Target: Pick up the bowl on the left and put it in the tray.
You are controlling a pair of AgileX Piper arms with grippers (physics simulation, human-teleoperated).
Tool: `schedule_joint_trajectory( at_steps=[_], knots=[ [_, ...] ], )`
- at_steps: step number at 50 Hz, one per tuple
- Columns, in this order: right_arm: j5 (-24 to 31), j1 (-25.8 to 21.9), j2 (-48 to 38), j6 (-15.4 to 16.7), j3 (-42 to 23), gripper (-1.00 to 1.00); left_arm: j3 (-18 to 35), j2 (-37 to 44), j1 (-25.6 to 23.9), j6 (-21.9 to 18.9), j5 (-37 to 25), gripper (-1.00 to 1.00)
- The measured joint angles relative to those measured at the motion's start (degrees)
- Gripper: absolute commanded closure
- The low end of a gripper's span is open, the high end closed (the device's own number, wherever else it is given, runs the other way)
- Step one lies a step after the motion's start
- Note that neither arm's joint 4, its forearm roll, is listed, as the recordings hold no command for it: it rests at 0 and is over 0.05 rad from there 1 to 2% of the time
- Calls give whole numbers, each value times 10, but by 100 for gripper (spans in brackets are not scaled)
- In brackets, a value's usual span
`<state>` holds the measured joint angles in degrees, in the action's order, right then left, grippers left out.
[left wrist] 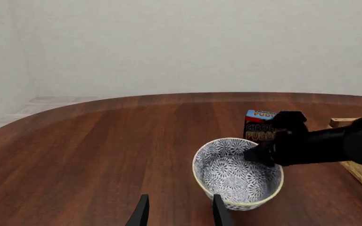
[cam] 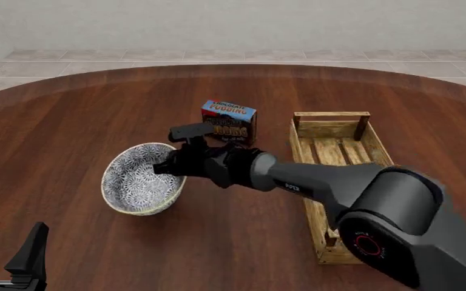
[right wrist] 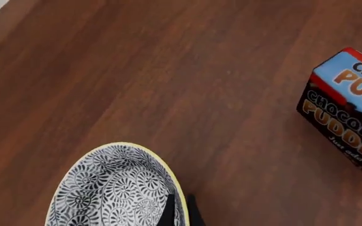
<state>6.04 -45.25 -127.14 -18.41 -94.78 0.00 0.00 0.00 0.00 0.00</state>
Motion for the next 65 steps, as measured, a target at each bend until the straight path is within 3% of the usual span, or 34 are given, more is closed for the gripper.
schedule_joint_trajectory(
  at_steps=[24, 65],
  knots=[
    [-28, -32, 127, 31, 105, 100, 0, 0, 0, 0, 0, -100],
    [-34, -41, 213, 36, 159, 100, 0, 0, 0, 0, 0, -100]
  ],
)
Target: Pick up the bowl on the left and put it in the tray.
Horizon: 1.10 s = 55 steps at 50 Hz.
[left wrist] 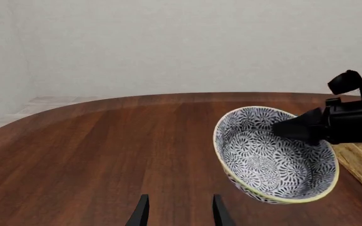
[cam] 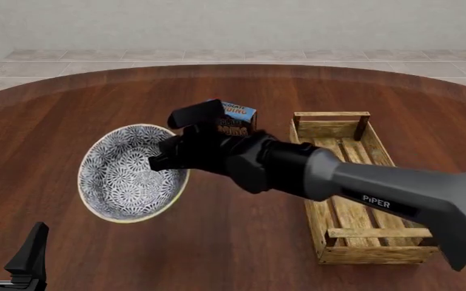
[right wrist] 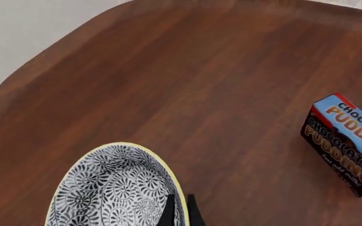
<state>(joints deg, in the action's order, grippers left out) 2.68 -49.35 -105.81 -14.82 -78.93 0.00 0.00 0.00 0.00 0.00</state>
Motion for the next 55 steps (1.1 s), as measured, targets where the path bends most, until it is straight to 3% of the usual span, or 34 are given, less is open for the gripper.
schedule_joint_trajectory(
  at_steps=[28, 55],
  knots=[
    [29, 23, 44, -5, 9, 100, 0, 0, 0, 0, 0, -100],
    [25, 56, 77, -45, 40, 100, 0, 0, 0, 0, 0, -100]
  ],
)
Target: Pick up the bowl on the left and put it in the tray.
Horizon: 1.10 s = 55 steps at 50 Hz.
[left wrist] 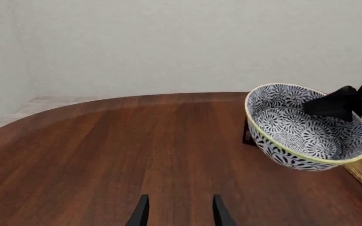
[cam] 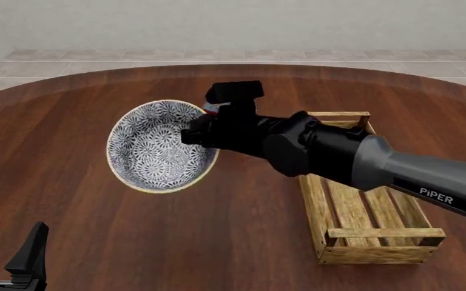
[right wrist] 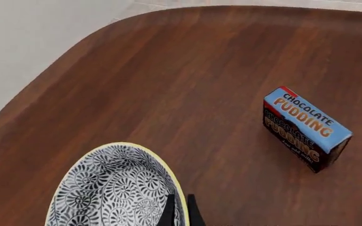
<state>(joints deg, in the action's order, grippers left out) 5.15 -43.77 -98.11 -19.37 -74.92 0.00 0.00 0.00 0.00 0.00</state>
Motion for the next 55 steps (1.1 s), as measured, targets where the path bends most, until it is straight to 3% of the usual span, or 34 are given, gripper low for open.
schedule_joint_trajectory(
  at_steps=[36, 55],
  knots=[
    [-26, 56, 87, -61, 82, 100, 0, 0, 0, 0, 0, -100],
    [-35, 88, 118, -74, 111, 100, 0, 0, 0, 0, 0, -100]
  ],
)
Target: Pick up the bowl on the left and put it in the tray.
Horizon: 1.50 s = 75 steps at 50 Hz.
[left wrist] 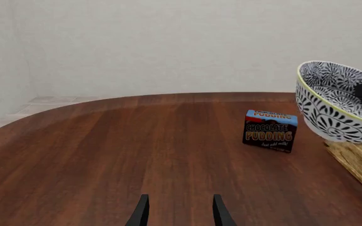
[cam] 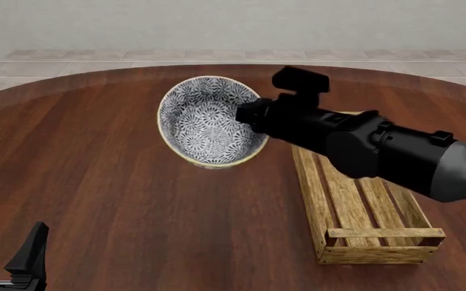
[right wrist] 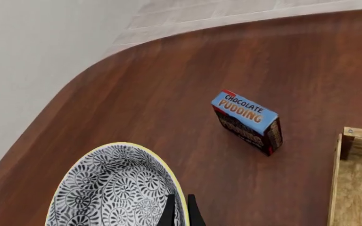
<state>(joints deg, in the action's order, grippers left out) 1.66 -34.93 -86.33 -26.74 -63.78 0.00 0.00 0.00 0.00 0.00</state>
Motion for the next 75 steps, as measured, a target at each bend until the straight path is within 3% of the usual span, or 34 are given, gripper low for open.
schedule_joint_trajectory(
  at_steps=[75],
  knots=[
    [-16, 157, 79, -44, 104, 100, 0, 0, 0, 0, 0, -100]
  ],
)
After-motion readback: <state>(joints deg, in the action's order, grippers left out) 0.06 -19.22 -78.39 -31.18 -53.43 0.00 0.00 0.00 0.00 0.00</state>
